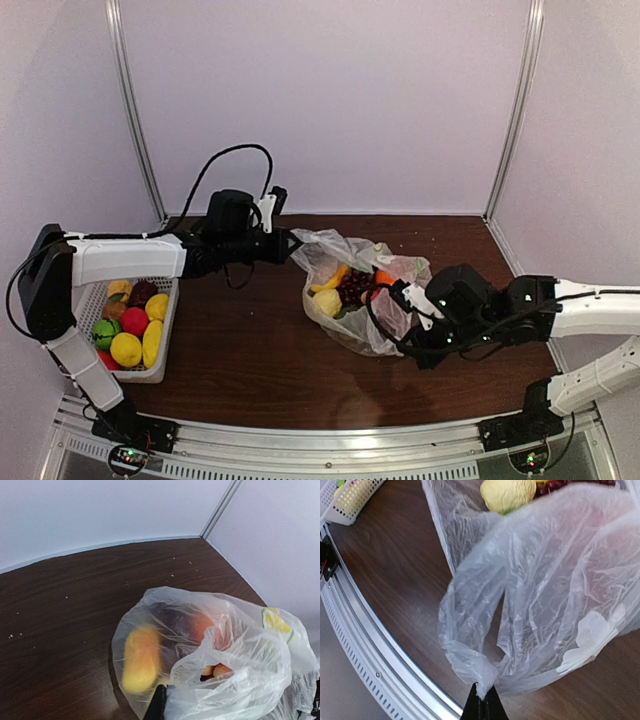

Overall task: Untie the knot of the plastic bag and take out the fruit
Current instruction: Open the bag opening for the takeout bag.

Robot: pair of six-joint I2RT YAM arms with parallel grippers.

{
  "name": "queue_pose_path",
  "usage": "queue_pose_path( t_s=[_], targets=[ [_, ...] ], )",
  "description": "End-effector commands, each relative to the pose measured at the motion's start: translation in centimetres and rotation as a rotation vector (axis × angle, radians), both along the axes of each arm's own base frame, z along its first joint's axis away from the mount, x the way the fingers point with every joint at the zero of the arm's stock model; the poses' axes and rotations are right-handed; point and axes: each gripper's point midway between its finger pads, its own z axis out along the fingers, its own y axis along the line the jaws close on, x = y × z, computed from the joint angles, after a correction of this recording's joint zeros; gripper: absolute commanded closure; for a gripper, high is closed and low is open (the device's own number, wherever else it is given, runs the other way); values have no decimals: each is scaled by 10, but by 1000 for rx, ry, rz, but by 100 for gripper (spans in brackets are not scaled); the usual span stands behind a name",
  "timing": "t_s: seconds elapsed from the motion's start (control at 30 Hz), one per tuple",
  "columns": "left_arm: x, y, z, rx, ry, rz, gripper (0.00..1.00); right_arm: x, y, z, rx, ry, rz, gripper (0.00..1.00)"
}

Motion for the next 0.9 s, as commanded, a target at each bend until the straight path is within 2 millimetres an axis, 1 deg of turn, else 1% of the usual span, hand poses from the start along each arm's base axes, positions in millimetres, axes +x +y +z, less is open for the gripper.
queue_pose_path(
  t_s=[0.0,0.1,0.17,0.27,0.4,0.43,0.5,0.57,0.6,0.63,0.7,0.8,0.87],
  targets=[
    [26,29,13,-73,-46,152,100,-43,-28,-28,-20,189,-65,100],
    [36,42,11,-83,-46,205,100,-64,-35,-31,-10,251,-36,100],
    [43,49,11,-82,-45,233,100,-79,-36,-32,-6,304,13,100],
    [46,49,11,-87,-43,231,100,-94,-37,-33,-11,352,73,100],
    [44,50,11,-84,-38,228,100,-108,-28,-30,18,393,148,100],
    [42,49,12,-86,-39,217,94,-107,-26,-26,25,384,158,100],
    [37,47,16,-90,-41,188,72,-100,-22,-14,42,337,156,100],
    [29,46,25,-94,-57,153,50,-89,-18,2,60,271,141,85],
    [25,46,29,-94,-64,140,41,-84,-15,16,79,236,134,80],
    [20,48,34,-94,-70,129,35,-78,-15,25,85,202,123,74],
    [8,50,40,-73,-73,104,27,-66,-15,46,92,134,99,63],
    [-10,54,47,-34,-75,79,23,-52,-20,75,84,41,74,48],
    [-22,59,50,-19,-71,75,22,-42,-27,94,67,-25,49,40]
  ],
)
